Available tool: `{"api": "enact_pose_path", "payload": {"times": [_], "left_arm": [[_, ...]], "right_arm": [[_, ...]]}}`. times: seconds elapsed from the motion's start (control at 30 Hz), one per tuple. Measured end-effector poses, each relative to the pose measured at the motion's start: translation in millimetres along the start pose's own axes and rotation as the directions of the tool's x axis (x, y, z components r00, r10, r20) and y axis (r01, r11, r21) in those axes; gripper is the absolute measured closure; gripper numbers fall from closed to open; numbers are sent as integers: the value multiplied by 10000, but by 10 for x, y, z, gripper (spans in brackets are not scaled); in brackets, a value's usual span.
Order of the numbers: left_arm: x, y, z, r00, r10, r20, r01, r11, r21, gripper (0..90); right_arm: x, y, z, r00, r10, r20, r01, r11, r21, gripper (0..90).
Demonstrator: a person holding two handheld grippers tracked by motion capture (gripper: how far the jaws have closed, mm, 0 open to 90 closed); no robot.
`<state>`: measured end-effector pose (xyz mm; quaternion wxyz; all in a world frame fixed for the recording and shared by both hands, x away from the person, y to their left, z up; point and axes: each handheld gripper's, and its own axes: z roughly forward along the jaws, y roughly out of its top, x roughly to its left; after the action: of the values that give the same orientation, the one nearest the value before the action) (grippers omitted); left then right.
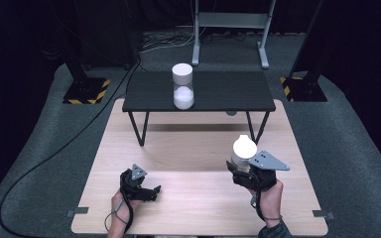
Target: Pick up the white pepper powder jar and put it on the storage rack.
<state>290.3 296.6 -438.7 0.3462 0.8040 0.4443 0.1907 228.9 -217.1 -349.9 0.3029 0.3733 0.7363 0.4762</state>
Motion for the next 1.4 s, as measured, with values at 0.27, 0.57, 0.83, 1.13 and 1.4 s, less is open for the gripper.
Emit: {"api": "enact_pose_path", "payload": {"times": [0.27,0.57,0.83,1.13,1.4], "left_arm": [[1,1,0,10000,2,4,-2,10000,3,2],[1,0,0,10000,4,1,-4,10000,2,2],[1,1,0,10000,9,2,-9,10000,7,2],[1,1,-1,10000,0,1,0,10000,6,2],[2,1,-2,10000,-3,8,3,10000,9,3]], "right_arm": [[-78,138,74,10000,-64,37,64,10000,-10,304],[-188,291,149,9999,-64,152,65,10000,-53,304],[-293,423,215,9999,37,153,-36,10000,-87,304],[-349,530,322,9998,64,183,-65,10000,49,304],[-381,645,401,9998,1,187,-3,10000,88,305]]}}
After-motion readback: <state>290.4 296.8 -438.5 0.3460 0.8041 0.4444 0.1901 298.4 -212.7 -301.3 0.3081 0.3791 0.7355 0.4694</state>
